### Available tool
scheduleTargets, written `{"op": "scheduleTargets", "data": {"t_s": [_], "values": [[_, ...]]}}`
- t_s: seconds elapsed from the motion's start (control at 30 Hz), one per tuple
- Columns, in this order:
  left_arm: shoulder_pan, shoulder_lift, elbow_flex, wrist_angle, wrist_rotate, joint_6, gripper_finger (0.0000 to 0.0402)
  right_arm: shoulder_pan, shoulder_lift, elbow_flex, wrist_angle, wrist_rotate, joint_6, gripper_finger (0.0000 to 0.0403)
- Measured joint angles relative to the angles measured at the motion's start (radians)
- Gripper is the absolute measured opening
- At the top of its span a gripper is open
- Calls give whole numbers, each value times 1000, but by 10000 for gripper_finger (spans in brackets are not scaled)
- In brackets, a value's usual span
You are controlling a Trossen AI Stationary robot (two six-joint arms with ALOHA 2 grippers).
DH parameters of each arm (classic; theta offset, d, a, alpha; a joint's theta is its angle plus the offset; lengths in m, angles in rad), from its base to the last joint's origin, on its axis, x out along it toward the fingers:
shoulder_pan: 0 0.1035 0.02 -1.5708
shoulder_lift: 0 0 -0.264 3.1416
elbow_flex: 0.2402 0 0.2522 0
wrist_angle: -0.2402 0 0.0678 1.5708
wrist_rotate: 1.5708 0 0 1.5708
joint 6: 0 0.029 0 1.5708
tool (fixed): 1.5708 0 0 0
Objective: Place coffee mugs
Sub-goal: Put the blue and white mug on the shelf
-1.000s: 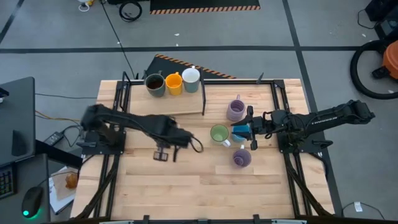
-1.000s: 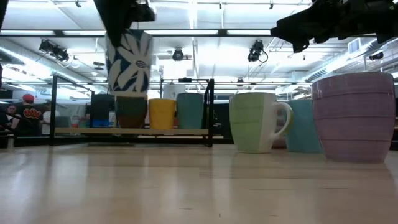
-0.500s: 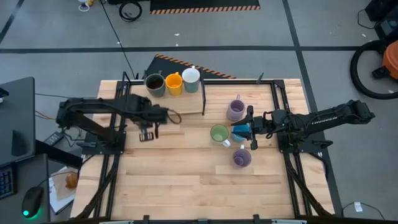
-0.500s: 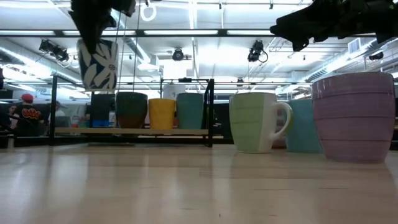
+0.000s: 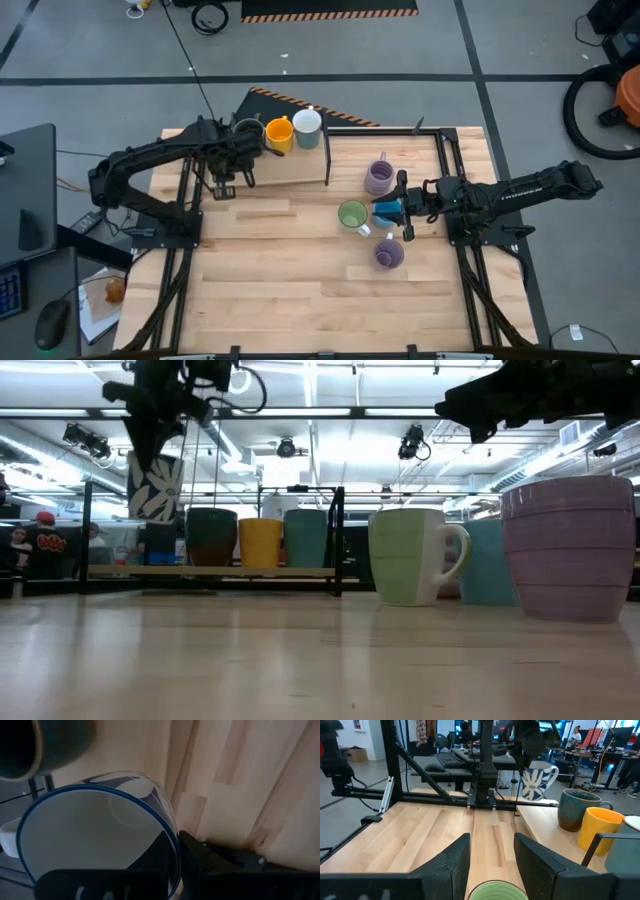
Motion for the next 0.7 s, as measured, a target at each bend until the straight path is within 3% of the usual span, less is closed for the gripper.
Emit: {"op": "scheduleTargets", "data": {"t_s": [0.27, 0.7], "values": [[99, -47, -137, 141, 10, 223, 26, 0, 0, 0, 7, -29, 5, 158], [295, -47, -201, 178, 37, 426, 26, 0, 0, 0, 10, -29, 5, 158]]}}
